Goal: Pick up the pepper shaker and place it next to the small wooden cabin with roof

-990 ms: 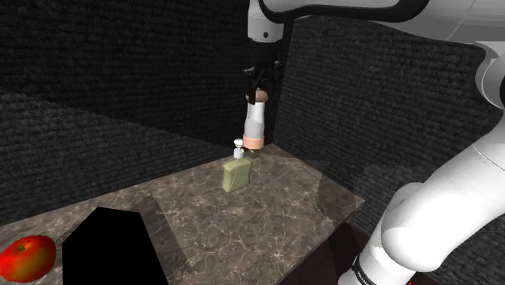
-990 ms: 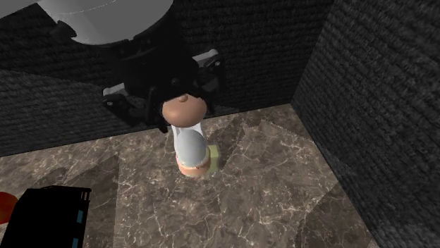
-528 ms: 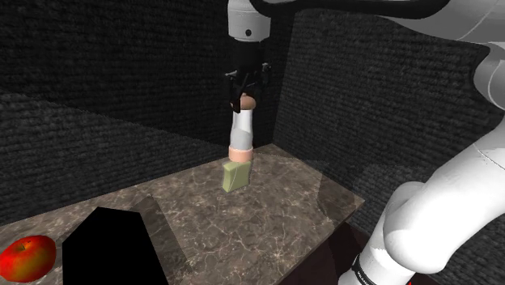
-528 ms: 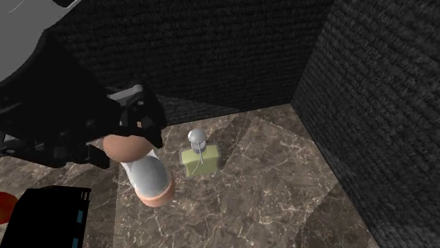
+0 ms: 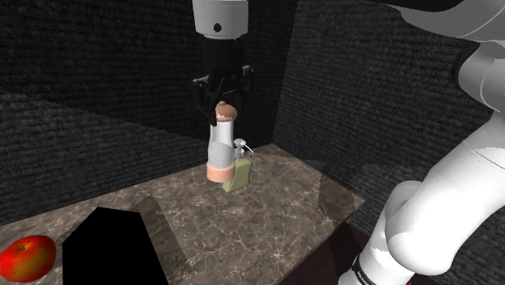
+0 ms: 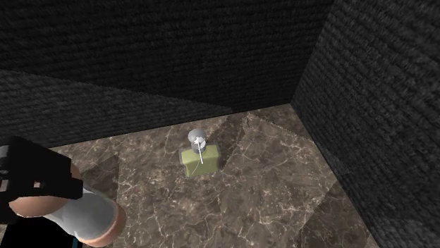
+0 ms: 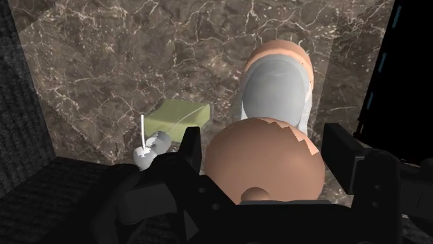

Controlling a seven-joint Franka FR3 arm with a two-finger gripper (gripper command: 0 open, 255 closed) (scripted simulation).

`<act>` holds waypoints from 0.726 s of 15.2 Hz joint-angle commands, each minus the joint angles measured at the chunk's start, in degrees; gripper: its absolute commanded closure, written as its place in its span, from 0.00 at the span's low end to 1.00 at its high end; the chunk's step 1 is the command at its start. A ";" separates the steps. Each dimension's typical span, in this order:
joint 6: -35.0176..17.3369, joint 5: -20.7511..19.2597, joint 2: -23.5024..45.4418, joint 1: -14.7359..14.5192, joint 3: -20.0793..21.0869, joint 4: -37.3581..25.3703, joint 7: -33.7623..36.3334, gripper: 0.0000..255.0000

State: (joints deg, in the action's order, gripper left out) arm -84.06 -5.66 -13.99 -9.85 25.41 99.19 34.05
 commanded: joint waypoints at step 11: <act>-4.15 0.34 2.24 -2.31 4.51 3.08 7.47 1.00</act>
State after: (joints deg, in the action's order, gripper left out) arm -87.56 -5.34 -11.73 -12.12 29.88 101.64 41.37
